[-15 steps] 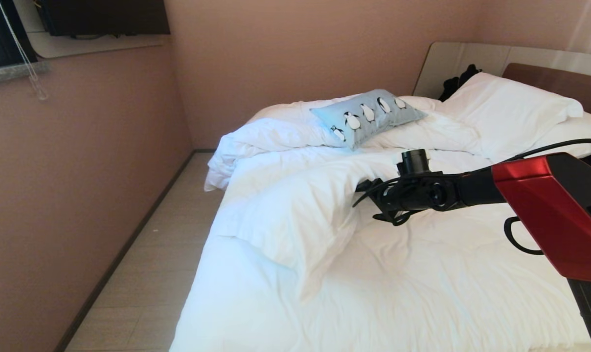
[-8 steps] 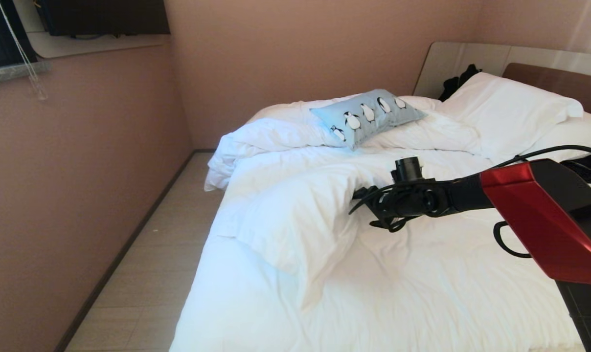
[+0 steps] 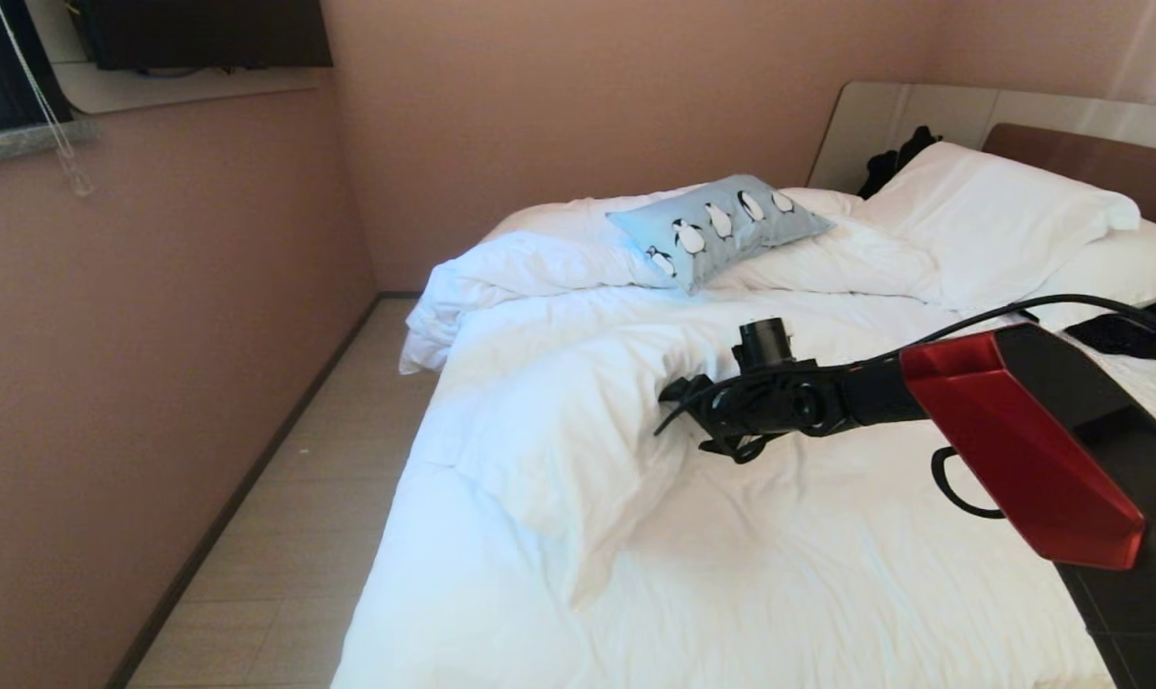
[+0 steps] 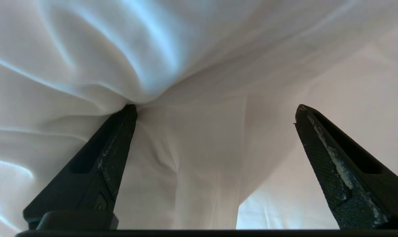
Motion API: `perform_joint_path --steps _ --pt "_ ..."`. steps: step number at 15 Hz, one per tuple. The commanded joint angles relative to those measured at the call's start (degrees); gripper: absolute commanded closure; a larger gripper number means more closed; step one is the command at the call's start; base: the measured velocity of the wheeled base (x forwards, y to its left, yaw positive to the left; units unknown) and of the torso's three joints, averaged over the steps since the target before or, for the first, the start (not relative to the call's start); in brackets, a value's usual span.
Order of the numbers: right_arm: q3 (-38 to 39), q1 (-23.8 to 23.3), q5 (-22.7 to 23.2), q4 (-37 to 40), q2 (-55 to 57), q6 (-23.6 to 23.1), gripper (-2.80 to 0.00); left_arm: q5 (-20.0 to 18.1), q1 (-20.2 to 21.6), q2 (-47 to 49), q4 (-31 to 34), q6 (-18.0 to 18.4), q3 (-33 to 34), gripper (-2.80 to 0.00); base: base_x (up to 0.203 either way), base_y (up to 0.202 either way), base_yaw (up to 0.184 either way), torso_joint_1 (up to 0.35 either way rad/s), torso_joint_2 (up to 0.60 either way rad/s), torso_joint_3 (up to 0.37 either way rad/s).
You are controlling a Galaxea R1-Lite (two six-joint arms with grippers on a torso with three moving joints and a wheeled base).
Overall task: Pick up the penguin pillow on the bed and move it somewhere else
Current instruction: Pick up the pillow
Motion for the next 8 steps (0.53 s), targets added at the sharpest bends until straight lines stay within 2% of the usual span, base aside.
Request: perform_joint_path --steps 1,3,6,8 --pt "-3.0 1.3 -2.3 0.1 3.5 -1.2 -2.80 0.0 0.0 0.0 0.0 0.0 0.1 0.00 0.000 0.000 0.000 0.000 0.00 0.000" --pt "-6.1 2.1 -3.4 0.1 5.4 -3.2 -2.80 0.0 0.0 0.0 0.0 0.0 0.1 0.00 0.000 0.000 0.000 0.000 0.00 0.000" --pt "-6.1 2.1 -3.3 -1.0 5.8 -7.5 -2.80 0.0 0.0 0.0 0.0 0.0 0.0 0.00 0.000 0.000 0.000 0.000 0.00 0.000" --pt "-6.1 2.1 -3.4 -2.1 6.6 -8.0 -2.80 0.0 0.0 0.0 0.0 0.0 0.1 0.00 0.000 0.000 0.000 0.000 0.00 0.000"
